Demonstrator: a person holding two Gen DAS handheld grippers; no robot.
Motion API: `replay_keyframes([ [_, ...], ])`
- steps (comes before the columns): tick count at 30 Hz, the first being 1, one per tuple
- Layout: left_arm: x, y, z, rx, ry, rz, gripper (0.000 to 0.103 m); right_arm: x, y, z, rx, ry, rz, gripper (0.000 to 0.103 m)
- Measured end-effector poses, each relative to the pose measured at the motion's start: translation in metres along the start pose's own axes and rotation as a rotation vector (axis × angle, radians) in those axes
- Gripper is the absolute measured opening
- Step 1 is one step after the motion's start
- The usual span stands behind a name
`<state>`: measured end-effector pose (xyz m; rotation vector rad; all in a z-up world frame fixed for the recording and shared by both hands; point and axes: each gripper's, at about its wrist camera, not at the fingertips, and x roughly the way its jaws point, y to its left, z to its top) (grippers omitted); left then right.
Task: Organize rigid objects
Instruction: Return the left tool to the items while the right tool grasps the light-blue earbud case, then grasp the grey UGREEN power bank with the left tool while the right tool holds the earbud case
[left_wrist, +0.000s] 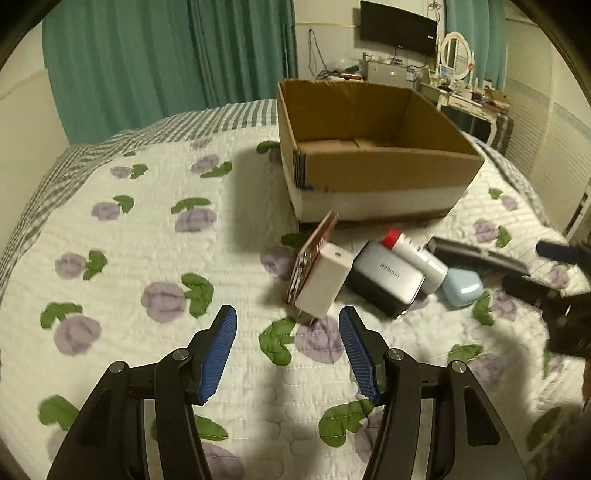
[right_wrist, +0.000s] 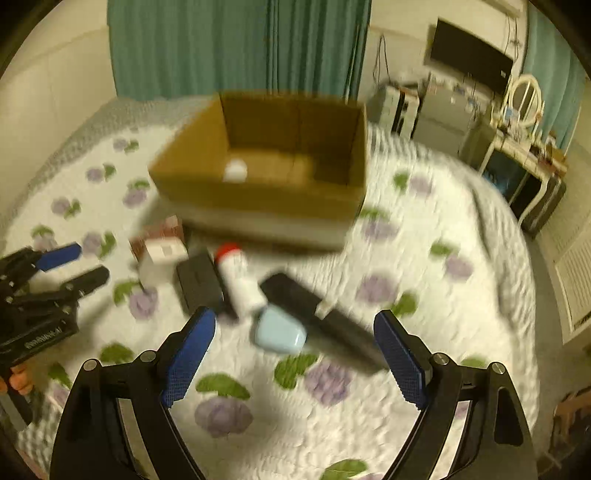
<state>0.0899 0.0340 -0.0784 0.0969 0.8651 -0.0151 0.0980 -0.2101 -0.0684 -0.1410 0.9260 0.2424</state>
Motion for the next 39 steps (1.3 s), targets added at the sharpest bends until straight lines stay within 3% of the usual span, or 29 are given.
replay_keyframes([
  [2, 0.007, -0.004, -0.005, -0.014, 0.010, -0.012, 0.061, 0.018, 0.000, -0.009, 0.013, 0.037, 0.013, 0.088],
  [6, 0.015, -0.016, -0.007, -0.004, 0.020, -0.039, 0.061, 0.042, -0.005, -0.012, 0.064, 0.098, 0.062, 0.074],
  [11, 0.021, -0.027, -0.007, 0.022, 0.029, -0.066, 0.061, 0.066, -0.004, -0.007, 0.099, 0.139, 0.087, 0.074],
  [17, 0.028, -0.028, -0.008, 0.026, 0.057, -0.059, 0.061, 0.092, -0.002, 0.001, 0.089, 0.155, 0.048, 0.074],
  [18, 0.028, -0.029, -0.008, 0.026, 0.063, -0.056, 0.061, 0.094, -0.002, 0.002, 0.087, 0.153, 0.043, 0.070],
  [19, 0.028, -0.030, -0.007, 0.028, 0.065, -0.055, 0.061, 0.093, -0.003, 0.002, 0.081, 0.145, 0.026, 0.060],
  [21, 0.026, -0.033, -0.006, 0.029, 0.067, -0.055, 0.061, 0.091, -0.001, 0.002, 0.085, 0.136, 0.047, 0.052],
  [27, 0.021, -0.052, 0.001, 0.031, 0.071, -0.081, 0.061, 0.051, -0.013, -0.003, 0.122, 0.050, 0.086, 0.050],
  [31, 0.029, -0.070, 0.009, 0.006, 0.089, -0.113, 0.061, 0.025, -0.017, 0.004, 0.109, -0.021, 0.067, 0.050],
  [39, 0.064, -0.080, 0.023, -0.122, 0.138, -0.100, 0.061, 0.031, -0.031, 0.006, 0.153, -0.027, 0.082, 0.050],
])
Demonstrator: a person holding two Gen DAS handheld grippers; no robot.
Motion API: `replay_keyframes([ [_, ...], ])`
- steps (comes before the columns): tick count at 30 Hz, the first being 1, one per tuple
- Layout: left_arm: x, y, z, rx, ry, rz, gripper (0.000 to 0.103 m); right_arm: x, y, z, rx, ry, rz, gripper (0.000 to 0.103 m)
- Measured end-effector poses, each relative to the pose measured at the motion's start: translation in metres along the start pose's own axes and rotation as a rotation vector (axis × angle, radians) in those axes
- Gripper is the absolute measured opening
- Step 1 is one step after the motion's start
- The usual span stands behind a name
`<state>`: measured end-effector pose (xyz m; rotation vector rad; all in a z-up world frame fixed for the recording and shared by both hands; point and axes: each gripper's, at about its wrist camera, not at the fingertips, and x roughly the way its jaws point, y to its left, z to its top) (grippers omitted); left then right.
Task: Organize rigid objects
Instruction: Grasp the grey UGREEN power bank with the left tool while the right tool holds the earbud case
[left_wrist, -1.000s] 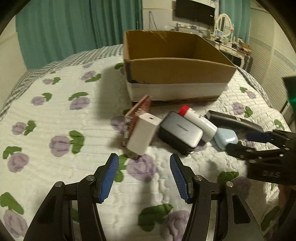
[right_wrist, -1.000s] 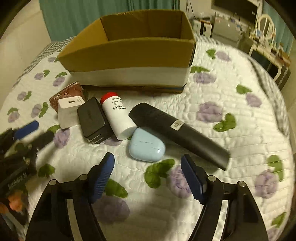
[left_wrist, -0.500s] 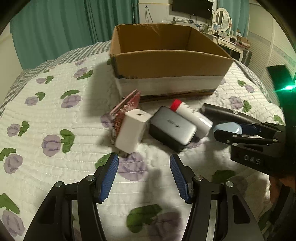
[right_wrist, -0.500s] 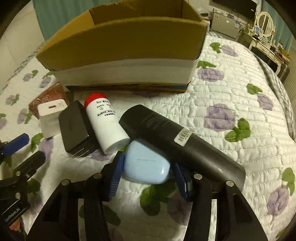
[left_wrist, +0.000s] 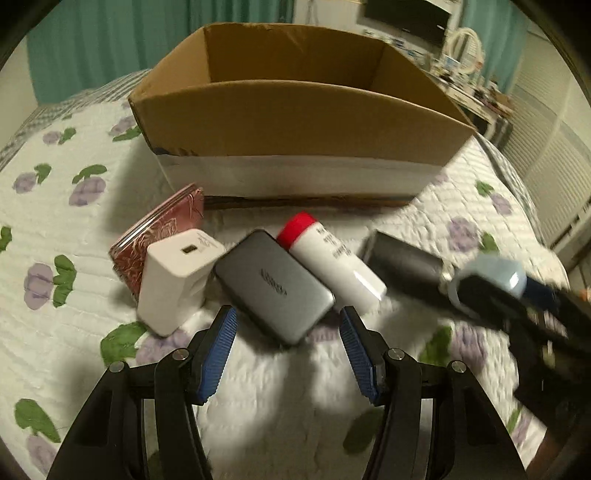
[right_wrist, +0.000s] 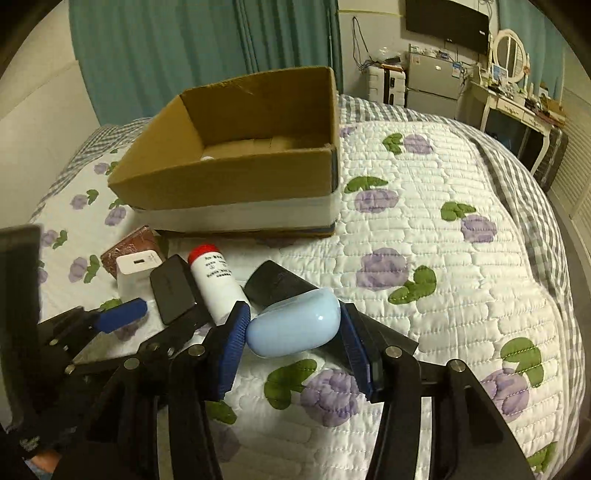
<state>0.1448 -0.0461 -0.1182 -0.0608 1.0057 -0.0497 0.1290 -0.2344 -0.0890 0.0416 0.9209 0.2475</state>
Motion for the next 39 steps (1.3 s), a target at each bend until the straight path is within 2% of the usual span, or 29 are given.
replay_keyframes([
  [7, 0.011, 0.003, 0.010, -0.094, -0.016, 0.027, 0.065, 0.007, -0.003, -0.003, 0.004, 0.014, 0.011, 0.050],
  [15, 0.003, 0.025, -0.004, -0.076, 0.037, -0.004, 0.066, 0.008, -0.004, -0.004, 0.005, 0.026, -0.001, 0.050],
  [18, -0.005, 0.029, -0.004, -0.074, 0.056, 0.015, 0.066, 0.006, -0.002, -0.005, -0.005, 0.024, -0.004, 0.050],
  [22, 0.007, 0.024, 0.001, -0.096, 0.095, 0.024, 0.066, 0.005, -0.001, -0.005, -0.007, 0.023, -0.005, 0.050],
  [23, 0.013, 0.019, 0.005, -0.103, 0.107, 0.032, 0.065, 0.006, -0.001, -0.005, -0.006, 0.024, -0.005, 0.050],
  [26, 0.032, 0.006, 0.016, -0.090, 0.123, 0.118, 0.065, 0.007, -0.001, -0.005, -0.008, 0.027, -0.007, 0.050],
  [28, 0.041, 0.007, 0.017, -0.108, 0.132, 0.121, 0.065, 0.009, -0.001, -0.006, -0.008, 0.030, -0.006, 0.050],
  [29, 0.040, 0.008, 0.016, -0.115, 0.123, 0.108, 0.062, 0.010, -0.001, -0.006, -0.006, 0.031, -0.005, 0.050],
  [30, 0.037, 0.008, 0.015, -0.102, 0.109, 0.103, 0.053, 0.011, -0.002, -0.006, -0.004, 0.031, -0.004, 0.050],
  [33, 0.026, 0.005, 0.008, -0.048, 0.095, 0.083, 0.048, 0.015, -0.001, -0.006, -0.006, 0.034, 0.001, 0.050],
  [39, -0.008, 0.010, -0.012, -0.010, 0.079, 0.028, 0.042, 0.010, 0.008, -0.002, -0.048, 0.023, -0.012, 0.050],
])
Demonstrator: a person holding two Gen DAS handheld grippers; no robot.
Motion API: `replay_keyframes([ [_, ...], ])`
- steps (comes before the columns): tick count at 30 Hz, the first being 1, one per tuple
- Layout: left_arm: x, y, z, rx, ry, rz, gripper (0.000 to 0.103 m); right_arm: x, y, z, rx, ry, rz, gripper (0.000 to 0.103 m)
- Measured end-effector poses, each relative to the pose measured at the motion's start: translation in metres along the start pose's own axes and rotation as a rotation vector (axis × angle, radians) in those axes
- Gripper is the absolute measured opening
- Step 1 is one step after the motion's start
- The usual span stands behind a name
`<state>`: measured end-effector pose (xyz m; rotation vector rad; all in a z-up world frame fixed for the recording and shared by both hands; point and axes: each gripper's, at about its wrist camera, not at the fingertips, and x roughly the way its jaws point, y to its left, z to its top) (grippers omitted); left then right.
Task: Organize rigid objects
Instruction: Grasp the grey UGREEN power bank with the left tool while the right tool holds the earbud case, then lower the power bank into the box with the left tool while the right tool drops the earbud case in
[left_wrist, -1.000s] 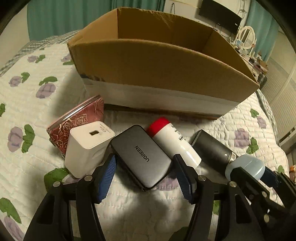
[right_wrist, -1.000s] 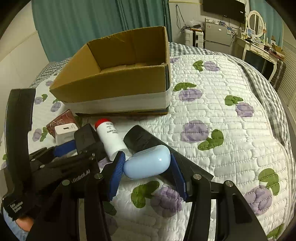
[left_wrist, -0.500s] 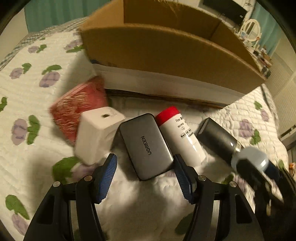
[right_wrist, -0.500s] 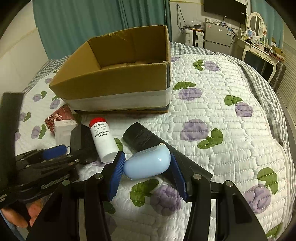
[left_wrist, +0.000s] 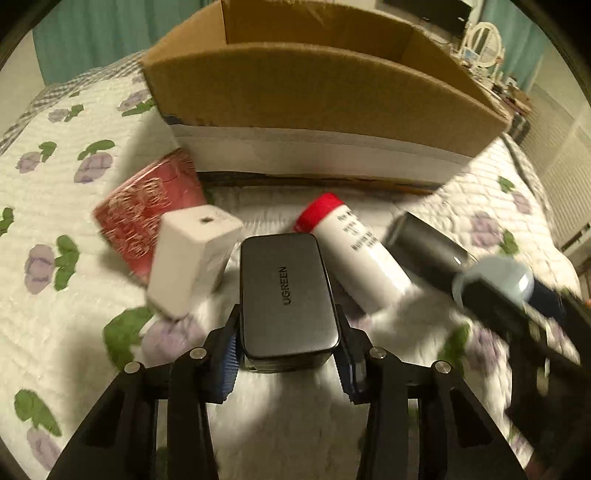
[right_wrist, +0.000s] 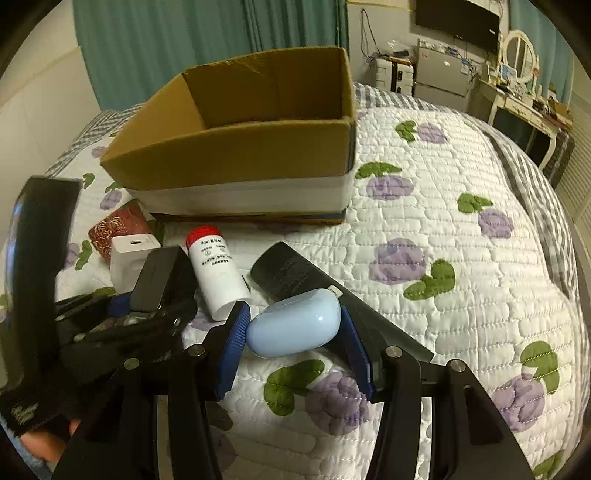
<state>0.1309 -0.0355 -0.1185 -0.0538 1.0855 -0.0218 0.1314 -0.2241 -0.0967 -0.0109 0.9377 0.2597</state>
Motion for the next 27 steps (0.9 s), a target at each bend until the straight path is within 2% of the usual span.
replay_keyframes([
  [8, -0.058, 0.027, -0.024, 0.023, -0.043, -0.023, 0.042, -0.033, 0.011, 0.017, -0.010, -0.073, -0.018, 0.050],
  [12, -0.087, 0.041, -0.018, 0.020, -0.095, -0.027, 0.042, -0.049, 0.016, 0.027, -0.009, -0.106, -0.016, 0.050],
  [14, -0.097, 0.048, -0.003, 0.016, -0.124, -0.033, 0.042, -0.058, 0.019, 0.033, -0.015, -0.127, -0.019, 0.050],
  [18, -0.115, 0.034, 0.021, 0.028, -0.189, -0.054, 0.042, -0.075, 0.022, 0.053, -0.022, -0.174, -0.016, 0.050],
  [22, -0.133, 0.030, 0.059, 0.055, -0.255, -0.104, 0.042, -0.086, 0.023, 0.082, -0.034, -0.225, -0.018, 0.050],
  [27, -0.122, 0.017, 0.115, 0.134, -0.309, -0.104, 0.042, -0.088, 0.021, 0.118, -0.055, -0.270, -0.032, 0.050],
])
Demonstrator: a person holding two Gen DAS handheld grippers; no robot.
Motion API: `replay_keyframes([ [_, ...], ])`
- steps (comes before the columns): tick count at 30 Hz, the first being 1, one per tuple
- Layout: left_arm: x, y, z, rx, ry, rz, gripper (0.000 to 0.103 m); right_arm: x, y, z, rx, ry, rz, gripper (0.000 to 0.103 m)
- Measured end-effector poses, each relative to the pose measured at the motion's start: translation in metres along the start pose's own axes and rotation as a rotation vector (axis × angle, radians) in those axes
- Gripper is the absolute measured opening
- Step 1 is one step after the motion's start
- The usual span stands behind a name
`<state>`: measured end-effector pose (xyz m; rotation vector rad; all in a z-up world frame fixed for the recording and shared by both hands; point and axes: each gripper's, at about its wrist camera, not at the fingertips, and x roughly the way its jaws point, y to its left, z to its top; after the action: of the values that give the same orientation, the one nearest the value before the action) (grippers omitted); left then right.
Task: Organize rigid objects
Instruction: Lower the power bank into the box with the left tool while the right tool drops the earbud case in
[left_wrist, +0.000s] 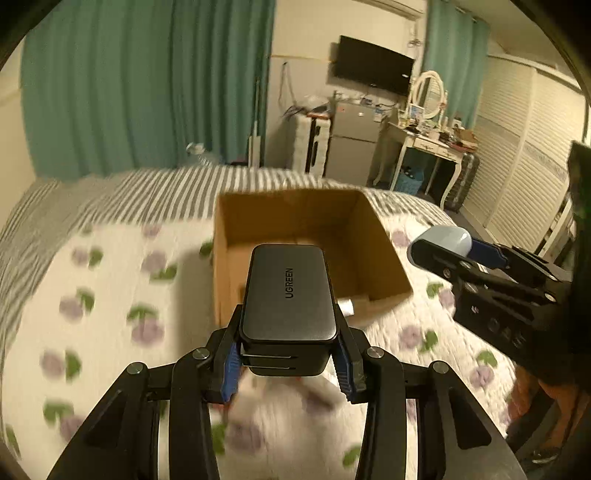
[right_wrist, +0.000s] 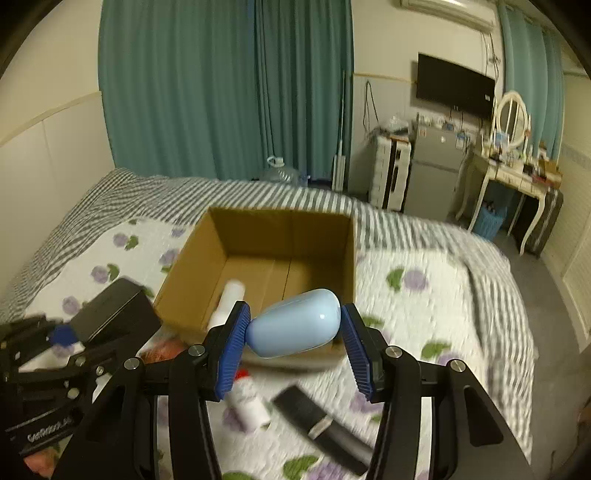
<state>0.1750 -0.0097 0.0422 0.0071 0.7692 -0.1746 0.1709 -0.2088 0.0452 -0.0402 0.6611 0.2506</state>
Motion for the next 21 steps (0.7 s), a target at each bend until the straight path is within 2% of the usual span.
replay_keyframes([
  [6, 0.063, -0.006, 0.032, 0.036, 0.018, -0.004, 0.042, 0.030, -0.020, 0.024, 0.031, -0.031, -0.003, 0.050],
  [12, 0.127, -0.012, 0.040, 0.052, 0.042, -0.007, 0.042, 0.078, -0.038, 0.020, 0.059, 0.002, -0.008, 0.050],
  [17, 0.146, -0.016, 0.034, 0.076, 0.057, -0.011, 0.044, 0.099, -0.043, 0.008, 0.064, 0.031, 0.000, 0.050],
  [19, 0.141, -0.019, 0.032, 0.101, 0.034, -0.005, 0.045, 0.100, -0.043, 0.006, 0.066, 0.033, 0.002, 0.050],
  [21, 0.132, -0.021, 0.033, 0.108, 0.021, -0.001, 0.052, 0.097, -0.043, 0.007, 0.065, 0.033, -0.005, 0.050],
])
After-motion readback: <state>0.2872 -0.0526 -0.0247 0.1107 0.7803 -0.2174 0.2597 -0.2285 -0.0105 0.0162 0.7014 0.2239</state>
